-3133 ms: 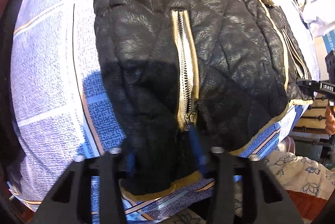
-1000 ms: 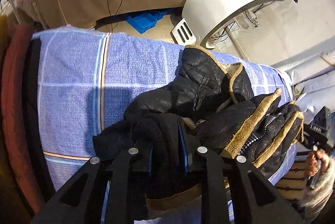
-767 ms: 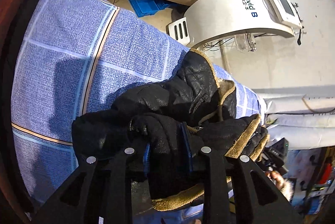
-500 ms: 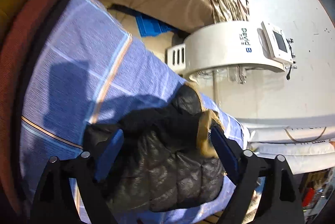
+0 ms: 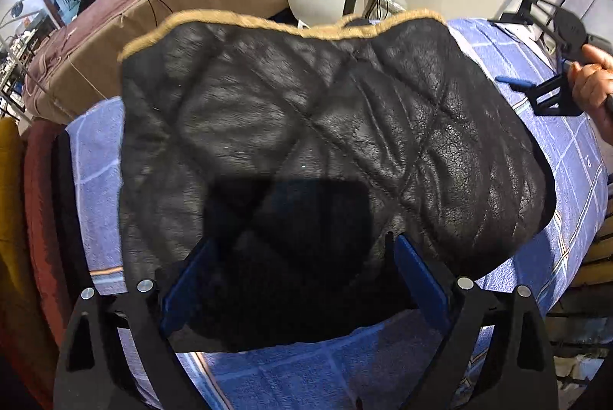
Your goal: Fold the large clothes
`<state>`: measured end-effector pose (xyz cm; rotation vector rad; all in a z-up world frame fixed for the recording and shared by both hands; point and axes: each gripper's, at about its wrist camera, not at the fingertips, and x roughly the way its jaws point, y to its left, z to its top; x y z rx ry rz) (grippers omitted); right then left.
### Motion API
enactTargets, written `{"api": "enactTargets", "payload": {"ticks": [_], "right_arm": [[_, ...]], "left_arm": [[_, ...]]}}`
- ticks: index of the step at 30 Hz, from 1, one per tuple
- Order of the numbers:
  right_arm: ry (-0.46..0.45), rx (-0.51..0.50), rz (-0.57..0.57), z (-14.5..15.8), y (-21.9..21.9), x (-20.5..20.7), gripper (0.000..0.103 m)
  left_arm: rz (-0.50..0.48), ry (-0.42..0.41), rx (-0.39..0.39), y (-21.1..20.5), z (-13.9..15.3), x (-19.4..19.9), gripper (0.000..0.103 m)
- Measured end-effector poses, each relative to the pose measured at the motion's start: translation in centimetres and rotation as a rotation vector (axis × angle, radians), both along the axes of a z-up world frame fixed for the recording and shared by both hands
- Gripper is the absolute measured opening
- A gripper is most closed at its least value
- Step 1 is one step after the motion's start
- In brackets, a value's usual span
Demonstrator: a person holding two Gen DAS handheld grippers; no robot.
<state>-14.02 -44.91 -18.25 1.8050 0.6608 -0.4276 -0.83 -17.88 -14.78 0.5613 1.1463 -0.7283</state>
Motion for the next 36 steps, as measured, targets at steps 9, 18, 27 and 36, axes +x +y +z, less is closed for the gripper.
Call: {"api": "enactTargets", "payload": {"ticks": [9,18,27,36], "right_arm": [[0.232,-0.717,0.560,11.8,9.6,-0.1,0.079],[0.419,-0.921,0.843,8.3,21.5,-0.6,0.079],[0.570,-0.866,0.878,5.0,19.4,2.5,0.091],[0.665,-0.773,0.935,2.2,18.2,5.9,0.098]], "left_arm": [[0.048,0.005,0.019,-0.2,-0.7,0.6,0.091],[0.082,-0.111,0.056,1.6,-0.3,0.5,0.092],[0.168,0.021,0.082,1.5,-3.6,6.1,0.098],[0.218,0.150,0.151,0.1,-7.2,8.4,0.099]]}}
